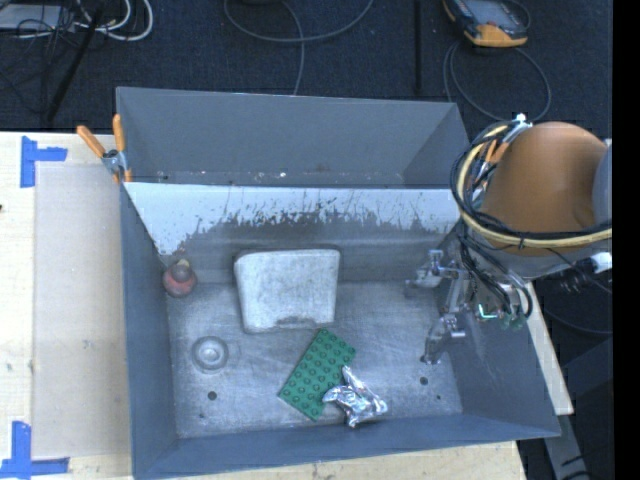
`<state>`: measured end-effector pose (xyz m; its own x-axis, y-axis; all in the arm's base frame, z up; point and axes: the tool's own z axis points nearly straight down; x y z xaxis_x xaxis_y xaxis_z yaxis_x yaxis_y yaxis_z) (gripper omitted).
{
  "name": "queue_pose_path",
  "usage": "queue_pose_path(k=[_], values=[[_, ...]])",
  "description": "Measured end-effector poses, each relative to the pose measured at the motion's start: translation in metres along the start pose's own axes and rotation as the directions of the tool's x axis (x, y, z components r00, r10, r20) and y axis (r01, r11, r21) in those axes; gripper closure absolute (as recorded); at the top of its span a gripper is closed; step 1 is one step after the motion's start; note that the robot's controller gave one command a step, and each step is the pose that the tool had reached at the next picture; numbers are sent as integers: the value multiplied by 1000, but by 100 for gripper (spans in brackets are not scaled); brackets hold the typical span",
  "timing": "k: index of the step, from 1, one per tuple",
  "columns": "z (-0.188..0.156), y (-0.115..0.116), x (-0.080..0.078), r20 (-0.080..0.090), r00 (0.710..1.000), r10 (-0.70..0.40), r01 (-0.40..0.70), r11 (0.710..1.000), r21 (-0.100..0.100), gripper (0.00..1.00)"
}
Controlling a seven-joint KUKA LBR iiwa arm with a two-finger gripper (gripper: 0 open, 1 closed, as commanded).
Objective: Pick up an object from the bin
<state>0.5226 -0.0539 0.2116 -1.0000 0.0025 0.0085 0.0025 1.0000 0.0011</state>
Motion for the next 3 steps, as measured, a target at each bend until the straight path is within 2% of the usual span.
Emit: queue_pose_path(k=[1, 2, 3], values=[[102, 73, -11, 2, 948, -318, 318, 948, 0, 0], [135, 93, 14, 28, 911, -411, 410, 912, 16, 0], [133, 95, 13, 31, 910, -413, 413, 911, 14, 100]])
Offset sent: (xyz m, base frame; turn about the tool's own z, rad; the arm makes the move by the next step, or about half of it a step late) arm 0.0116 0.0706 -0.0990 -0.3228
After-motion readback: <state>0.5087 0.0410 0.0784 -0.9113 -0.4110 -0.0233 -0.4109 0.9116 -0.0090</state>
